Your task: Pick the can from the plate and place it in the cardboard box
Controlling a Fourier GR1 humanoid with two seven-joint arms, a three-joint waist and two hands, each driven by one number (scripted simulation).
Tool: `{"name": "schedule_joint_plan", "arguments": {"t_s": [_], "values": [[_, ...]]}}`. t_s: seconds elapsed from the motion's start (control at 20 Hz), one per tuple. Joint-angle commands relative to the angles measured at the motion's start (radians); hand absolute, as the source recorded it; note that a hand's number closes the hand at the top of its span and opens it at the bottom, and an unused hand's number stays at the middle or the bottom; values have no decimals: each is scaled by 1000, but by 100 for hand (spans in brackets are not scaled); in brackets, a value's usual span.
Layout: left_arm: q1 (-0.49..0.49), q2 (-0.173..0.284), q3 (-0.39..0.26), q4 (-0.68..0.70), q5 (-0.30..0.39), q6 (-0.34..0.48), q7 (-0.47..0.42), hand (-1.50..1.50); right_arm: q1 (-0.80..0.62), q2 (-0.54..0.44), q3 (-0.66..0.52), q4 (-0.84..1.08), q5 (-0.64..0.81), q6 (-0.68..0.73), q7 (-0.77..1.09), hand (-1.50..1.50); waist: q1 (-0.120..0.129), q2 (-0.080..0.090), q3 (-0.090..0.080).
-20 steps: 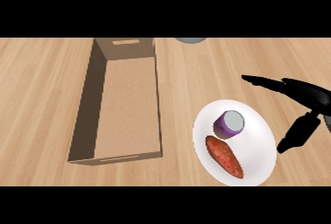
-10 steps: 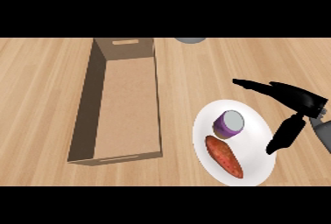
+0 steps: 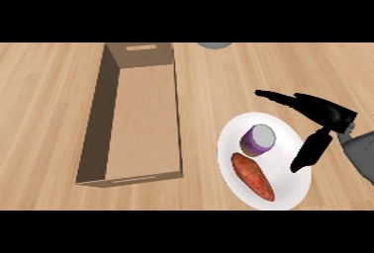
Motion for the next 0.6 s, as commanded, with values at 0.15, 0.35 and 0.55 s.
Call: {"name": "schedule_joint_plan", "arguments": {"t_s": [0.15,0.35,0.55], "values": [[-296,-48,-9,-197,15,-10,-80,0,10,38,37,-2,25,-9,1,-150,-43,-5,5],[-294,-46,-6,-201,10,-10,-80,0,3,49,43,10,34,-11,11,-150,-41,-4,5],[-300,-37,3,-195,11,-19,-75,0,2,68,49,26,48,-28,8,-150,-42,-1,5]]}}
